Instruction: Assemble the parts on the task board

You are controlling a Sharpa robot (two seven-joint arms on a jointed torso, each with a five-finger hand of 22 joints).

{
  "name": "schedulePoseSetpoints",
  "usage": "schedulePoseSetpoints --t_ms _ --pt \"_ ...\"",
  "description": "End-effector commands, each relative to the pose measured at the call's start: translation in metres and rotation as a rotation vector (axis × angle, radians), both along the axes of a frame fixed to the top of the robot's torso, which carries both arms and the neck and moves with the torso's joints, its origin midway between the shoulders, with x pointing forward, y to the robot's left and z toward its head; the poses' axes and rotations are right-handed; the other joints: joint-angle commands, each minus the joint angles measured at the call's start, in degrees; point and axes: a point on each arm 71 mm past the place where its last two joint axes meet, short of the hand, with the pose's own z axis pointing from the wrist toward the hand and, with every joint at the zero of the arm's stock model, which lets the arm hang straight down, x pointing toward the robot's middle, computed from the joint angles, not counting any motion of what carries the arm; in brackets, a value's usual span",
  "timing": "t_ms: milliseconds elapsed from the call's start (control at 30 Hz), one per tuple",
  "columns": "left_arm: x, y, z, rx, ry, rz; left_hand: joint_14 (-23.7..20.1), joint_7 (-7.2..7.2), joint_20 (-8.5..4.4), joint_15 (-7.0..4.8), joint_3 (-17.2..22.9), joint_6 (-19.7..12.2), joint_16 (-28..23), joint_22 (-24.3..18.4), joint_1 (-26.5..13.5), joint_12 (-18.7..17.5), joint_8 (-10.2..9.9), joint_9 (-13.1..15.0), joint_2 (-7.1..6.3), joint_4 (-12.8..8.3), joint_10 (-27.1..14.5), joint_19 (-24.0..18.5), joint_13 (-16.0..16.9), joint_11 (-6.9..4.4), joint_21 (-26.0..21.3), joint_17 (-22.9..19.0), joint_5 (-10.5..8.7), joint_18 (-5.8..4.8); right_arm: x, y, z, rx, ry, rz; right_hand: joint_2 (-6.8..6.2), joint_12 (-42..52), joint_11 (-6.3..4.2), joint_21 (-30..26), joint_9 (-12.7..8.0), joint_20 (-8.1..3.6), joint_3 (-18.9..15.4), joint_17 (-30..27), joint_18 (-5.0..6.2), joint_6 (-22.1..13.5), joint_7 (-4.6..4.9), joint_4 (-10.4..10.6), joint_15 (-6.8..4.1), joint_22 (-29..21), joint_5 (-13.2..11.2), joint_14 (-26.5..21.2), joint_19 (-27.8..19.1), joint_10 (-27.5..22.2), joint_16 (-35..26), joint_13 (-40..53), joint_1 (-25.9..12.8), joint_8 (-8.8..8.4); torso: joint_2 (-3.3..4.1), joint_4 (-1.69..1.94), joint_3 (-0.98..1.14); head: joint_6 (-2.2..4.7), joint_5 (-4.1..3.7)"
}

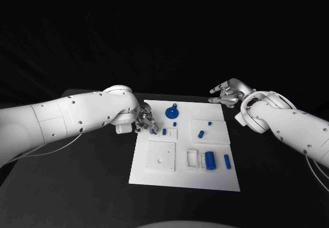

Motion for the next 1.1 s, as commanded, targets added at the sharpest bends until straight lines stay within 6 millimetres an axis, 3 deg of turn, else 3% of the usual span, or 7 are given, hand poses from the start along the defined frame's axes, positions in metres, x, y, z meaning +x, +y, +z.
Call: schedulePoseSetpoints --t_ms 33,1100 --pt "-0.0007 -0.0014 -0.0004 0.004 0.007 -0.016 0.2 -2.91 0.16 -0.31 5.3 2.8 -0.2 1.1 0.5 0.0 0.2 0.0 0.55 -5.5 -0.8 -0.4 0.0 -0.99 -0.3 0.1 0.29 0.47 -0.0002 0.0015 -0.0007 -0.010 0.003 0.012 0.17 0.1 -0.39 -0.2 0.1 -0.12 0.2 0.0 0.78 0.5 0.02 0.0 -0.10 6.0 0.0 0.1 2.7 0.2 -0.3 0.0 -0.4 -0.08 0.03 0.02 0.00 -0.03 0.05" --pt "-0.0005 -0.0012 -0.0048 0.026 0.019 -0.013 0.1 -2.87 0.16 -0.29 5.3 2.8 -0.3 1.1 0.6 -0.2 0.2 -0.3 0.55 -5.5 -0.9 -0.4 -0.2 -0.96 -0.3 -0.1 0.09 0.49 -0.0003 0.0019 -0.0010 -0.010 0.004 0.013 0.17 0.1 -0.39 -0.2 0.1 -0.12 0.2 0.0 0.78 0.5 0.02 0.0 -0.10 6.0 0.0 0.1 2.7 0.2 -0.3 0.0 -0.4 -0.08 0.02 -0.06 0.06 -0.23 0.16"
